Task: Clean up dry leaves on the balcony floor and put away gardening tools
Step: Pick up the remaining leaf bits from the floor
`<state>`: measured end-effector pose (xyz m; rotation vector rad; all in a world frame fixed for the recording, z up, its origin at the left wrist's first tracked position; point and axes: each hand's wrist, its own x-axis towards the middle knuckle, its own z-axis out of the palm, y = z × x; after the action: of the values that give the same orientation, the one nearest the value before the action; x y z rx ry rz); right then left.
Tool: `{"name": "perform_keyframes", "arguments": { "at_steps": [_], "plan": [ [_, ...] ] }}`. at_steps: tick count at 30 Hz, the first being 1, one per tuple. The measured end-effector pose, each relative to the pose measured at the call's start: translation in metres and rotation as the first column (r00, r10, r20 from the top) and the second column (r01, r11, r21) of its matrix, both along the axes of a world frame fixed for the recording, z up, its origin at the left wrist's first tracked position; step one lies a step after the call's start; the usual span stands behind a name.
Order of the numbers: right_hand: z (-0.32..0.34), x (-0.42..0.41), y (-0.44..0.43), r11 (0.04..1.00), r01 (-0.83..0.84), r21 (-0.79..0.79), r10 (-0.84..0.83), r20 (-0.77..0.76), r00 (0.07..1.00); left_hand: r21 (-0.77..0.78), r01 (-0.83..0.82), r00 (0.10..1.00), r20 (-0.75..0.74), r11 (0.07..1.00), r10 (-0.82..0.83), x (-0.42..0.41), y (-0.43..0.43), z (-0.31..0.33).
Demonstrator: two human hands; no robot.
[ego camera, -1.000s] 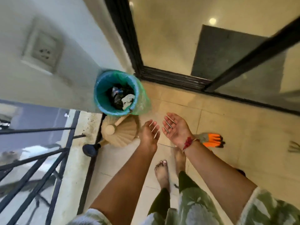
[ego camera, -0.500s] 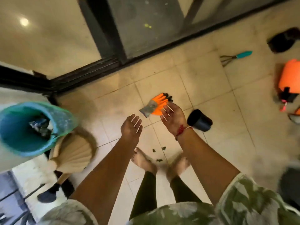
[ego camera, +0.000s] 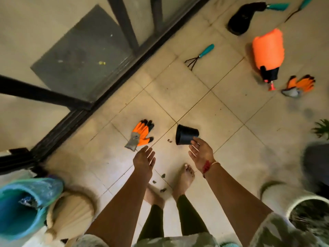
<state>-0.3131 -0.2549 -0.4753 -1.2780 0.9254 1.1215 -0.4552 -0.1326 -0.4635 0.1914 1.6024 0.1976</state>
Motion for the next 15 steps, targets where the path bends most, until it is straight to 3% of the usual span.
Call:
{"name": "perform_keyframes", "arguments": {
  "at_steps": [7,12,15],
  "plan": [
    [0.002,0.059,-0.030,0.996,0.077,0.051,-0.080,0.057,0.995,0.033,0.134,0.990,0.037,0.990,-0.135,0.083,-0.015,-0.006],
    [0.009,0.062,-0.040,0.996,0.082,0.016,-0.083,0.079,0.993,0.043,0.235,0.972,0.020,0.971,-0.236,0.116,-0.021,-0.001],
    [0.012,0.053,-0.034,0.999,0.051,-0.003,-0.051,0.083,0.995,0.007,0.210,0.976,0.064,0.978,-0.210,0.118,-0.007,-0.001]
  ]
}}
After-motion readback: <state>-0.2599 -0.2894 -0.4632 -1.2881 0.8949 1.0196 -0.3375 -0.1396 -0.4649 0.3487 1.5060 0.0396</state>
